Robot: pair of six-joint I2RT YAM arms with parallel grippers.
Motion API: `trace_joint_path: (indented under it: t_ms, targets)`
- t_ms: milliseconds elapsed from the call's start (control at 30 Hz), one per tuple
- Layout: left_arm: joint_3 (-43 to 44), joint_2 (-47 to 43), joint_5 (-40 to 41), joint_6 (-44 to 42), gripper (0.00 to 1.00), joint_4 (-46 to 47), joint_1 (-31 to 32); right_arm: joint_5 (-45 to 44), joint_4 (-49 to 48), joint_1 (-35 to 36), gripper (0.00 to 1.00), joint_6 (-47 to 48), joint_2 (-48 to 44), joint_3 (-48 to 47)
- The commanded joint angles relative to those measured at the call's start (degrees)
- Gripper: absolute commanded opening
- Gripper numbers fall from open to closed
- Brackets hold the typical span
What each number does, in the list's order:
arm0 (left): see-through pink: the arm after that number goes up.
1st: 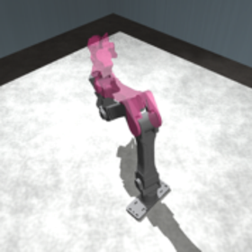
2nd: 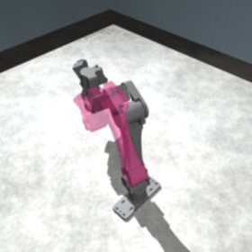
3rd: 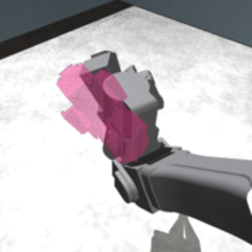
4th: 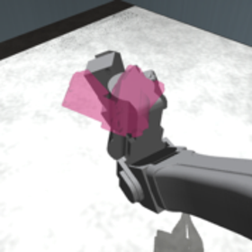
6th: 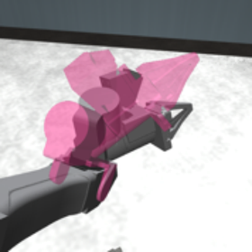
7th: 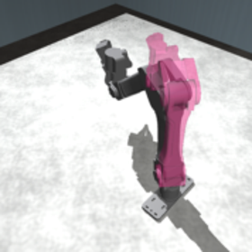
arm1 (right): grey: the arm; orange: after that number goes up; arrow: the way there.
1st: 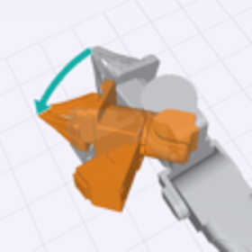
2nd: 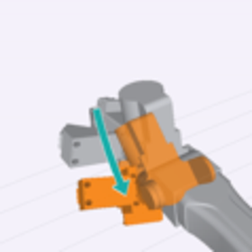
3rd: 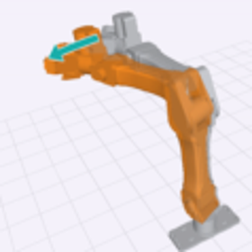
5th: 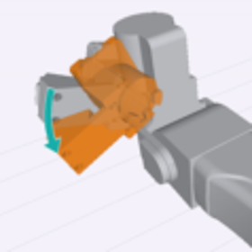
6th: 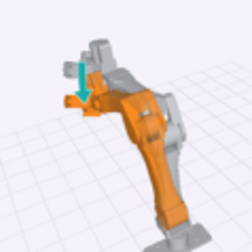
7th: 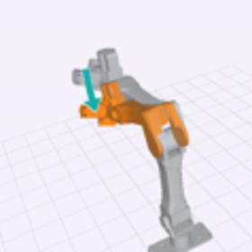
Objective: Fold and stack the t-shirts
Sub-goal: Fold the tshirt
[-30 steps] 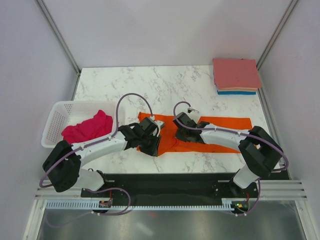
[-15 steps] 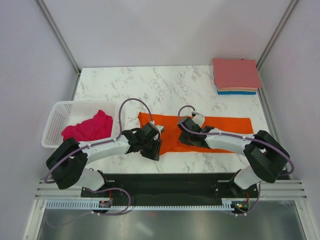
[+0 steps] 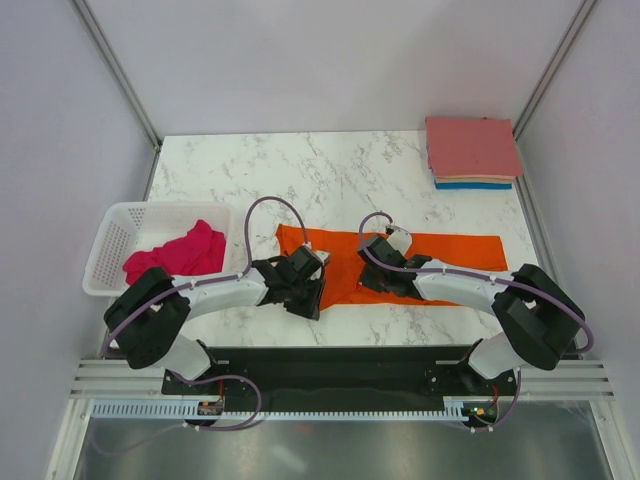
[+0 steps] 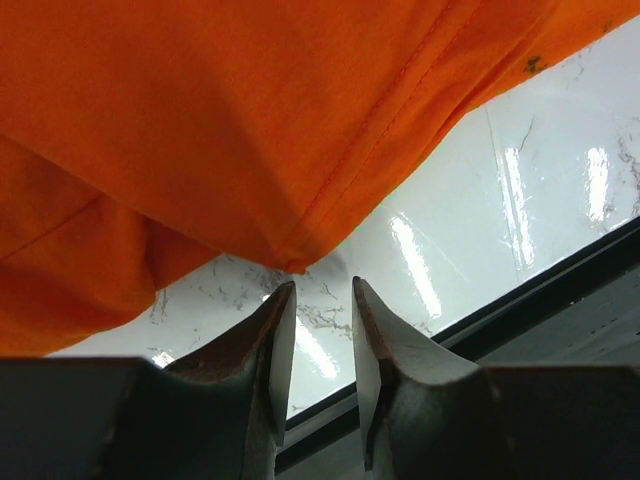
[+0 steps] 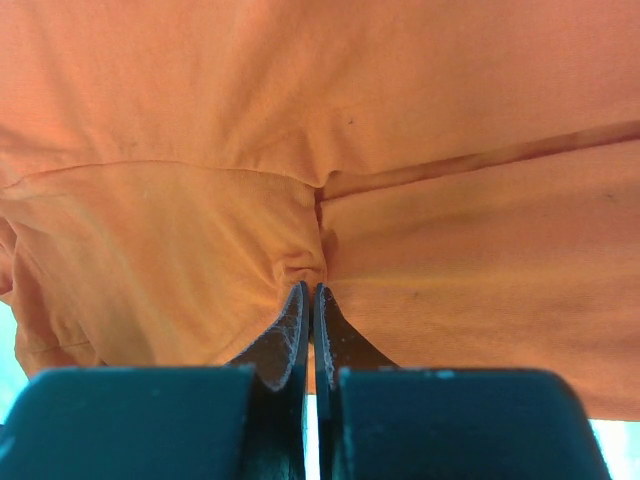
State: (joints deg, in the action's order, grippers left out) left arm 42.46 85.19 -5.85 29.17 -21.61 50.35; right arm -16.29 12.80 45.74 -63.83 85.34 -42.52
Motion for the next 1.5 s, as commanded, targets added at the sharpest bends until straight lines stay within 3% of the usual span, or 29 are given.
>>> trace_joint_path:
  t_ms: [0, 133, 267, 300, 567, 967, 1067, 1300, 1467]
  targets:
    - [0.7, 2.2, 3.8, 1.4, 0.35, 2.2, 0.4, 0.1, -1.5, -0.1, 0.04, -0.4, -1.2, 0.5]
    - [1.6, 2.2, 4.2, 1.3, 0.27, 2.2, 0.4, 0.6, -2.0, -0.2, 0.03, -0.2, -0.8, 0.5]
    - [3.0, 2.3, 4.6, 2.1, 0.03, -0.9, 0.4, -0.1, -1.5, -0.1, 0.03, 0.1, -1.1, 0.4]
    - [3.4, 2.2, 4.8, 2.3, 0.02, -1.9, 0.4, -0.6, -1.0, -0.1, 0.03, 0.2, -1.2, 0.2]
    - [6.8, -1.9, 8.4, 4.6, 0.02, -9.2, 0.4, -2.2, 0.6, -0.2, 0.0, 1.3, -0.9, -1.9]
    - [8.9, -0.3, 8.2, 4.8, 0.02, -10.6, 0.4, -2.3, 1.6, -0.1, 0.0, 2.0, 0.5, -4.6]
    - [8.3, 0.2, 8.0, 4.9, 0.22, -9.3, 0.4, -1.9, 1.5, -0.2, 0.0, 1.8, 0.7, -4.3]
    - [7.4, 2.1, 6.1, 5.5, 0.3, -6.3, 0.4, -1.5, 1.2, -0.1, 0.0, 1.7, 0.9, -4.0]
    - [5.9, 5.5, 6.3, 6.7, 0.31, -3.5, 0.5, -1.4, 1.0, -0.1, 0.0, 1.6, 1.1, -3.9]
